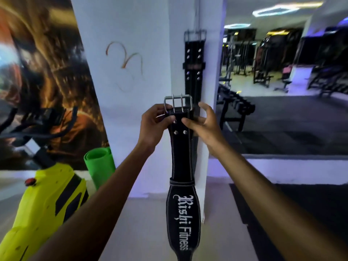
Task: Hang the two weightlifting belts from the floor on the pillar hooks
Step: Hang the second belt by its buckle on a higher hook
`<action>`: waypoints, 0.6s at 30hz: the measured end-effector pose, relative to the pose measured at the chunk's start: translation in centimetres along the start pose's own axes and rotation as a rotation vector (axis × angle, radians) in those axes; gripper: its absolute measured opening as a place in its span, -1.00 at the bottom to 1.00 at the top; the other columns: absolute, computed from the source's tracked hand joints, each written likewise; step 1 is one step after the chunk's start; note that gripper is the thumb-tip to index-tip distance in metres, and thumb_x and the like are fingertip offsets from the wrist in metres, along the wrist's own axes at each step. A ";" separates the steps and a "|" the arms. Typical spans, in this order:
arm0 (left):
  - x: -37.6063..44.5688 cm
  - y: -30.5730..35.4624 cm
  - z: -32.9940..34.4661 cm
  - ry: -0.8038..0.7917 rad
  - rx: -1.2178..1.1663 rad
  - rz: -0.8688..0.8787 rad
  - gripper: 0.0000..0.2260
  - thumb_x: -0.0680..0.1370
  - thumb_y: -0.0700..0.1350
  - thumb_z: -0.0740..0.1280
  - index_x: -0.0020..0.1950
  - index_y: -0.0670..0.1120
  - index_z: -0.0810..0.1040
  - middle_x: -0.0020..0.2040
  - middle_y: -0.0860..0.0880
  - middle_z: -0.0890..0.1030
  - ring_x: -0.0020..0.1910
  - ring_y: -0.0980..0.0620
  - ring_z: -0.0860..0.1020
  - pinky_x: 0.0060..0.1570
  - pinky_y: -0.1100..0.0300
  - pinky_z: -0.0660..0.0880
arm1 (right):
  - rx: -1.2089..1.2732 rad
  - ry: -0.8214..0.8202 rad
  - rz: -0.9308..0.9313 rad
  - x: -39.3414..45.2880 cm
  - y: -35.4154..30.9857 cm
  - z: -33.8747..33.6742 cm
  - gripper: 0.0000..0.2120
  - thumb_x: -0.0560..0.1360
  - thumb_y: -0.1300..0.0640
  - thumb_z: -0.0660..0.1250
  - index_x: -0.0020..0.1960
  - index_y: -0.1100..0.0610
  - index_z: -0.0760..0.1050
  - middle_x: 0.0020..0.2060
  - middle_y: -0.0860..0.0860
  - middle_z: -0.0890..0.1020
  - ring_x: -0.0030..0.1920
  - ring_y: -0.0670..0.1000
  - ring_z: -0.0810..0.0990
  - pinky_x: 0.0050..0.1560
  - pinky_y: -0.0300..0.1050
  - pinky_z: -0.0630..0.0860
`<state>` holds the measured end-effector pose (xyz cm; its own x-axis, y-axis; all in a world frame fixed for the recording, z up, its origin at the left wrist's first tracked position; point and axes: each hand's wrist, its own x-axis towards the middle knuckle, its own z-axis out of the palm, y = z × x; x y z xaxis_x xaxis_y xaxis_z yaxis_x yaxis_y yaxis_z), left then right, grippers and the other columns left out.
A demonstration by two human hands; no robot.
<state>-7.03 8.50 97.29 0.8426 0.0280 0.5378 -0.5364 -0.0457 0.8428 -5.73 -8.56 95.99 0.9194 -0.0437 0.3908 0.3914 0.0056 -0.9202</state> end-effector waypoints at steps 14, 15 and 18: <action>6.3 12.8 8.8 0.084 -0.108 0.276 -0.78 0.47 -0.34 0.45 0.01 -0.06 0.64 -0.01 -0.15 0.70 -0.05 -0.13 0.66 -0.09 0.11 0.55 | -0.130 0.087 -0.428 2.7 -13.0 -7.0 -0.79 0.50 0.13 0.43 0.06 0.26 0.60 -0.10 0.21 0.72 -0.05 0.22 0.69 0.05 0.26 0.61; 6.4 13.4 9.0 0.085 -0.098 0.284 -0.79 0.47 -0.34 0.45 -0.01 -0.05 0.63 -0.02 -0.14 0.71 -0.05 -0.12 0.66 -0.09 0.10 0.56 | -0.126 0.105 -0.442 2.6 -13.3 -7.1 -0.81 0.51 0.14 0.43 0.06 0.23 0.60 -0.11 0.18 0.72 -0.05 0.19 0.70 0.03 0.21 0.61; 6.9 14.3 9.4 0.099 -0.095 0.267 -0.81 0.49 -0.34 0.44 0.01 -0.10 0.63 -0.02 -0.14 0.70 -0.08 -0.09 0.66 -0.12 0.14 0.56 | -0.122 0.132 -0.428 1.9 -12.6 -7.0 -0.86 0.50 0.17 0.43 0.05 0.17 0.60 -0.11 0.13 0.72 -0.06 0.12 0.71 0.02 0.10 0.62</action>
<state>-8.43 -1.37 112.86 0.6646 0.1249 0.7367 -0.7446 0.0293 0.6668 -9.20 -15.74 108.12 0.6604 -0.1434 0.7371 0.7201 -0.1576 -0.6758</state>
